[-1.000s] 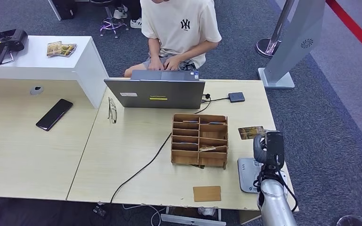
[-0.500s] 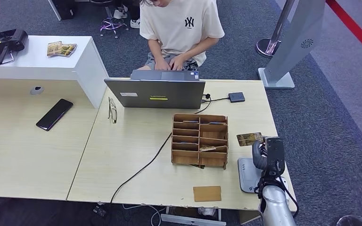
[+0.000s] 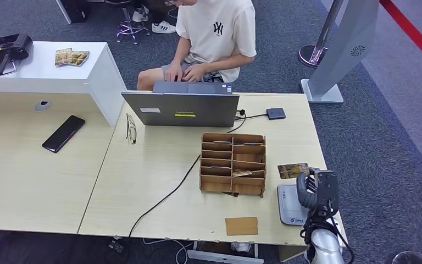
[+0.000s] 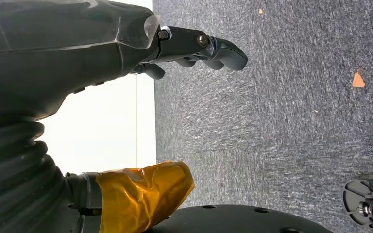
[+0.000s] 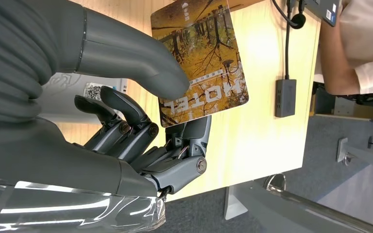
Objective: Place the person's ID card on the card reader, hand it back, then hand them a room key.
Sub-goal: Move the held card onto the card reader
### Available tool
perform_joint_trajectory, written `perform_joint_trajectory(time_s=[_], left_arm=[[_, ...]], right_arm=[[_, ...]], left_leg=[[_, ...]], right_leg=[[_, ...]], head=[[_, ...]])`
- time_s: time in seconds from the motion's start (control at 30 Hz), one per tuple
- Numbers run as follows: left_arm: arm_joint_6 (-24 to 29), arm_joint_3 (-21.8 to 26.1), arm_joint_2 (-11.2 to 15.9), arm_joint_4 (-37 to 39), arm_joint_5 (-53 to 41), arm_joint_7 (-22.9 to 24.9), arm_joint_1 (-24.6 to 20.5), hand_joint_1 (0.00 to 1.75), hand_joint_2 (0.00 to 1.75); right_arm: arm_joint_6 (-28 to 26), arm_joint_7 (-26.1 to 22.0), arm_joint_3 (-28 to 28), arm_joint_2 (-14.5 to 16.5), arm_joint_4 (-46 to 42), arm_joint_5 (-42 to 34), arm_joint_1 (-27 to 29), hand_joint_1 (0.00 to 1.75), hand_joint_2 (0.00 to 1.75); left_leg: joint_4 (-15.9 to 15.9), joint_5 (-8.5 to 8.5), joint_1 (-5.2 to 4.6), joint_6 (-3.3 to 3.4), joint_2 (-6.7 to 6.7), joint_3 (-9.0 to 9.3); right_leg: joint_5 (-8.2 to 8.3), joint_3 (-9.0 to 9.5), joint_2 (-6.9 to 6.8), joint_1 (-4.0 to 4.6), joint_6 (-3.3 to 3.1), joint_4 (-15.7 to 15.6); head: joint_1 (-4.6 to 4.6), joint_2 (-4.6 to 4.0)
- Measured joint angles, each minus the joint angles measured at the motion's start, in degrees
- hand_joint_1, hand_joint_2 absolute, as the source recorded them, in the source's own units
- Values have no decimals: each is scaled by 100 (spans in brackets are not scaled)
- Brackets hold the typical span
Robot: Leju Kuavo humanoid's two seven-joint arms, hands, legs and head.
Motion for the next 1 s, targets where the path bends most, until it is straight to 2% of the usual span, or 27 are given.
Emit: perform_joint_trajectory(time_s=[0.63, 0.8, 1.0], left_arm=[[20, 18, -2, 0, 63, -4, 1, 0, 175], [33, 67, -7, 0, 68, -7, 3, 0, 175], [50, 108, -7, 0, 68, -7, 8, 0, 175]], right_arm=[[-7, 50, -105, -36, -288, 105, 96, 175, 175], [-40, 118, -220, -170, -234, 239, 106, 175, 175], [65, 102, -619, -472, 224, 261, 23, 175, 175]], left_leg=[[0, 0, 0, 0, 1, 0], [0, 0, 0, 0, 1, -1], [1, -2, -2, 3, 0, -6]], right_leg=[[0, -3, 1, 0, 0, 0], [0, -3, 1, 0, 0, -1], [0, -4, 0, -2, 1, -2]], head=[[0, 0], [-2, 0], [-1, 0]])
